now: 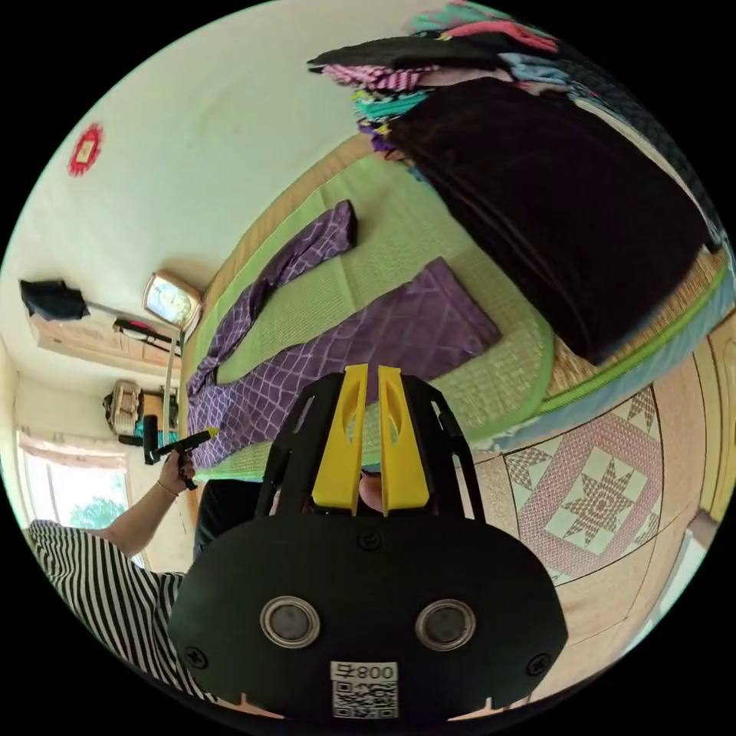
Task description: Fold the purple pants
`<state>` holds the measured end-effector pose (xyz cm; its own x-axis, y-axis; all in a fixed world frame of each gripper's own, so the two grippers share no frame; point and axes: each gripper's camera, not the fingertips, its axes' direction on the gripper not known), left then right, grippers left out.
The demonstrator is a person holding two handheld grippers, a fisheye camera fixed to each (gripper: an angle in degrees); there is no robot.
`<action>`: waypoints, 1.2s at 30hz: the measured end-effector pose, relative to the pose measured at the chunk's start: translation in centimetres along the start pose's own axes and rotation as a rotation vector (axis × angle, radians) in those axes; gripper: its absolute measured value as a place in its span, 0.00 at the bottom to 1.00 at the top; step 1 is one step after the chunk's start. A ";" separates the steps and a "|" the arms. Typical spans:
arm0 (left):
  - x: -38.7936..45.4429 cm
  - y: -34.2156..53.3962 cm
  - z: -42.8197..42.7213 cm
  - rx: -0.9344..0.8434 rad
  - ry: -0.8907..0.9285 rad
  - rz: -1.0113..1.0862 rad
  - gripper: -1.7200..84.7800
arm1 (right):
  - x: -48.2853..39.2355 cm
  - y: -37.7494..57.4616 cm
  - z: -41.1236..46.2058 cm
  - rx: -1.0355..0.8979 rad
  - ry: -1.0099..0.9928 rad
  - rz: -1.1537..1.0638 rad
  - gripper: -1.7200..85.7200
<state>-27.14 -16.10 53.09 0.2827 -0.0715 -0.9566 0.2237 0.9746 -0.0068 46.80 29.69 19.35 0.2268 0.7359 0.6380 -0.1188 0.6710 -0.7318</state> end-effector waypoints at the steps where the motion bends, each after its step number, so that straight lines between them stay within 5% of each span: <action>1: -0.3 0.1 0.3 0.007 0.020 0.007 0.03 | -1.2 -0.6 1.3 -0.046 0.016 -0.045 0.04; 3: -1.4 0.4 1.1 -0.015 0.068 -0.023 0.02 | -4.9 -1.5 6.9 -0.230 0.210 -0.184 0.03; 5: -1.5 0.8 1.3 -0.030 0.018 0.012 0.02 | -6.4 -1.5 7.4 -0.197 0.279 -0.222 0.02; 10: -5.6 3.3 1.0 0.055 -0.026 -0.105 0.02 | -10.2 -0.6 7.0 -0.148 0.265 -0.278 0.02; 14: -9.2 4.9 2.0 0.095 0.115 -0.203 0.03 | -11.4 1.0 10.2 -0.249 0.293 -0.300 0.02; 21: -10.8 1.4 -1.4 0.317 0.047 -0.100 0.07 | -15.5 -2.4 10.0 -0.143 0.371 -0.390 0.09; 36: -0.4 -14.5 7.8 0.135 -0.342 0.363 0.13 | -18.6 -16.1 12.5 0.019 0.651 -0.428 0.12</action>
<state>-23.24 -31.88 55.83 0.6483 0.1794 -0.7399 0.1667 0.9148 0.3678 32.41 6.30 22.25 0.7777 0.2152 0.5907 0.0920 0.8905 -0.4455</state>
